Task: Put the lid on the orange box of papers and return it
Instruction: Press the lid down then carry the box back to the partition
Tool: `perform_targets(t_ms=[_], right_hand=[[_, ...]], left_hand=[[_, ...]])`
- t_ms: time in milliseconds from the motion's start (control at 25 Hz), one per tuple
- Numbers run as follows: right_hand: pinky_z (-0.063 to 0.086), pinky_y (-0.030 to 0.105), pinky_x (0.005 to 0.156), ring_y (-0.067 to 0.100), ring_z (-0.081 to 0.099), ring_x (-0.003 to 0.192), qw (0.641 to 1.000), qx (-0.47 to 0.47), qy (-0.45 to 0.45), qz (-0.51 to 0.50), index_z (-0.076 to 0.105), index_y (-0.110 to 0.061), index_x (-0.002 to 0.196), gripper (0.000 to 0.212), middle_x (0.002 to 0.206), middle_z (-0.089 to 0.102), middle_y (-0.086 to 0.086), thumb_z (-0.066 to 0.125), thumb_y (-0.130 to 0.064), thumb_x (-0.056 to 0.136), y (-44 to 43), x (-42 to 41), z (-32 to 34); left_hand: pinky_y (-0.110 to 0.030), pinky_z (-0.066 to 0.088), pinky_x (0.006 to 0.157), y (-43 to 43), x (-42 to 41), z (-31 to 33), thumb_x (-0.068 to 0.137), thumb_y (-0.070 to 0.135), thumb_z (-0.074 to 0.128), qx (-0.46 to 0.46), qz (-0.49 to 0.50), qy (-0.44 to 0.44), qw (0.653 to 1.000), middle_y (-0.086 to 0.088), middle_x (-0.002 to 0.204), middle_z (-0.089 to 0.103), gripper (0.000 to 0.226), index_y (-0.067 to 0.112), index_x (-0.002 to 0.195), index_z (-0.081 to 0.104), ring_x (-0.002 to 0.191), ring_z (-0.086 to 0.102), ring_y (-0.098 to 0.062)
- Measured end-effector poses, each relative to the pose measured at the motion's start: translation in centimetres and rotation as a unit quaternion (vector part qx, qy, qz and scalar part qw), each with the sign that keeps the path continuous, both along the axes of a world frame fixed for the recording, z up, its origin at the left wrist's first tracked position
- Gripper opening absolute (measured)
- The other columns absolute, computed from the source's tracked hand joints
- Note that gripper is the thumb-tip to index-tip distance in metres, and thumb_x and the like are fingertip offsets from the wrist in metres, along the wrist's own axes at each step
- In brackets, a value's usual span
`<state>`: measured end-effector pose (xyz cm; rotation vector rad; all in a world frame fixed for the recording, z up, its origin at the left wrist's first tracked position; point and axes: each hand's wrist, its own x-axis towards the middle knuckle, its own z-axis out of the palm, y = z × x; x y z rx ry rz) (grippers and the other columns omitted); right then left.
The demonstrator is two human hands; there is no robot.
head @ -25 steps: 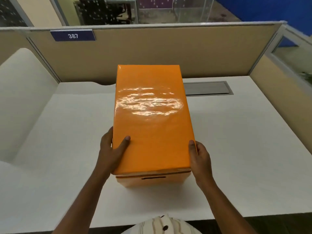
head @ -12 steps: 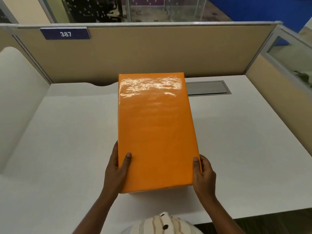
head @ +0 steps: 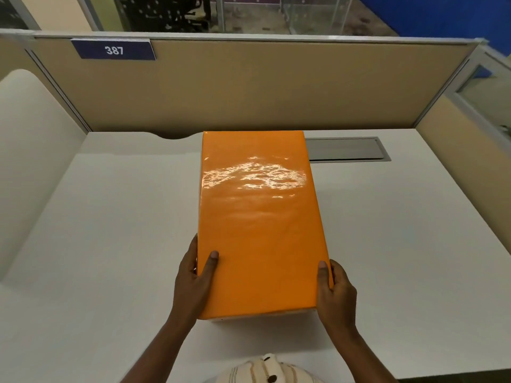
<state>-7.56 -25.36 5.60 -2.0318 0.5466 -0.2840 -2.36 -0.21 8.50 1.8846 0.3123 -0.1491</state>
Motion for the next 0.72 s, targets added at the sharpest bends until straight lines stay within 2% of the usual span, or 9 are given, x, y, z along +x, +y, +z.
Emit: perform_targets(t_ms=[80, 160, 240, 360, 440, 520, 600, 720], right_hand=[[0.041, 0.013, 0.06, 0.003, 0.056, 0.073, 1.0, -0.005, 0.028, 0.008, 0.054, -0.02, 0.112, 0.036, 0.096, 0.057, -0.007, 0.04, -0.043, 0.089, -0.1, 0.4, -0.3], [0.039, 0.012, 0.06, 0.001, 0.054, 0.073, 0.999, -0.003, 0.046, 0.01, 0.053, -0.017, 0.117, 0.044, 0.099, 0.056, -0.006, 0.038, -0.046, 0.088, 0.0, 0.5, -0.4], [0.038, 0.011, 0.059, -0.001, 0.053, 0.072, 0.998, 0.005, 0.054, 0.013, 0.053, -0.017, 0.116, 0.046, 0.1, 0.056, -0.005, 0.037, -0.048, 0.087, 0.0, 0.6, -0.5], [0.039, 0.012, 0.059, 0.001, 0.054, 0.073, 0.997, 0.013, 0.07, 0.025, 0.051, -0.02, 0.114, 0.045, 0.105, 0.06, 0.001, 0.036, -0.051, 0.085, -0.2, 0.8, -0.4], [0.043, 0.017, 0.064, 0.01, 0.058, 0.08, 0.992, 0.01, 0.114, 0.057, 0.048, -0.02, 0.12, 0.053, 0.117, 0.061, 0.006, 0.035, -0.056, 0.084, -0.9, 1.1, -0.2], [0.048, 0.031, 0.077, 0.026, 0.06, 0.103, 0.981, 0.016, 0.181, 0.071, 0.035, -0.022, 0.136, 0.071, 0.136, 0.051, 0.009, 0.036, -0.065, 0.08, -2.1, 1.9, 0.4], [0.047, 0.048, 0.091, 0.032, 0.05, 0.123, 0.98, -0.013, 0.192, 0.059, 0.017, -0.029, 0.144, 0.085, 0.148, 0.038, 0.006, 0.037, -0.073, 0.074, -3.1, 3.5, 1.4], [0.042, 0.055, 0.1, 0.031, 0.04, 0.133, 0.987, -0.075, 0.115, 0.082, 0.012, -0.034, 0.146, 0.079, 0.154, 0.029, 0.004, 0.039, -0.067, 0.079, -3.0, 7.9, 3.1]], left_hand=[[-0.047, 0.047, 0.092, 0.0, 0.2, -0.5, 0.055, 0.094, 0.035, 0.011, 0.002, 0.004, 1.0, 0.002, 0.144, 0.047, 0.105, 0.039, 0.144, 0.028, 0.113, 0.054, -0.021], [-0.045, 0.047, 0.091, -0.1, 0.2, -0.7, 0.073, 0.075, 0.041, 0.015, 0.006, 0.002, 1.0, 0.005, 0.139, 0.05, 0.072, 0.044, 0.137, 0.032, 0.116, 0.056, -0.026], [-0.043, 0.047, 0.089, -0.2, 0.4, -1.0, 0.08, 0.06, 0.042, 0.011, 0.011, 0.0, 1.0, 0.009, 0.133, 0.051, 0.055, 0.046, 0.132, 0.034, 0.116, 0.056, -0.027], [-0.048, 0.044, 0.097, -0.3, 0.8, -1.4, 0.079, 0.062, 0.041, 0.017, 0.007, 0.016, 1.0, 0.002, 0.141, 0.047, 0.068, 0.036, 0.142, 0.031, 0.123, 0.052, -0.029], [-0.052, 0.041, 0.101, -0.2, 0.9, -1.1, 0.066, 0.081, 0.042, 0.02, 0.002, 0.049, 0.999, -0.004, 0.15, 0.038, 0.099, 0.032, 0.149, 0.017, 0.129, 0.046, -0.032], [-0.056, 0.038, 0.104, 0.3, 1.5, -0.6, 0.044, 0.098, 0.036, 0.018, 0.009, 0.064, 0.998, -0.006, 0.155, 0.03, 0.127, 0.033, 0.15, 0.01, 0.135, 0.04, -0.033], [-0.057, 0.034, 0.107, 0.6, 3.4, 0.2, 0.048, 0.098, 0.034, 0.035, 0.033, 0.035, 0.998, -0.005, 0.158, 0.027, 0.123, 0.034, 0.151, 0.014, 0.139, 0.035, -0.031], [-0.052, 0.035, 0.106, 0.6, 7.6, 0.8, 0.082, 0.07, 0.042, 0.029, 0.047, -0.001, 0.998, -0.007, 0.155, 0.033, 0.081, 0.03, 0.149, 0.023, 0.137, 0.039, -0.031]])
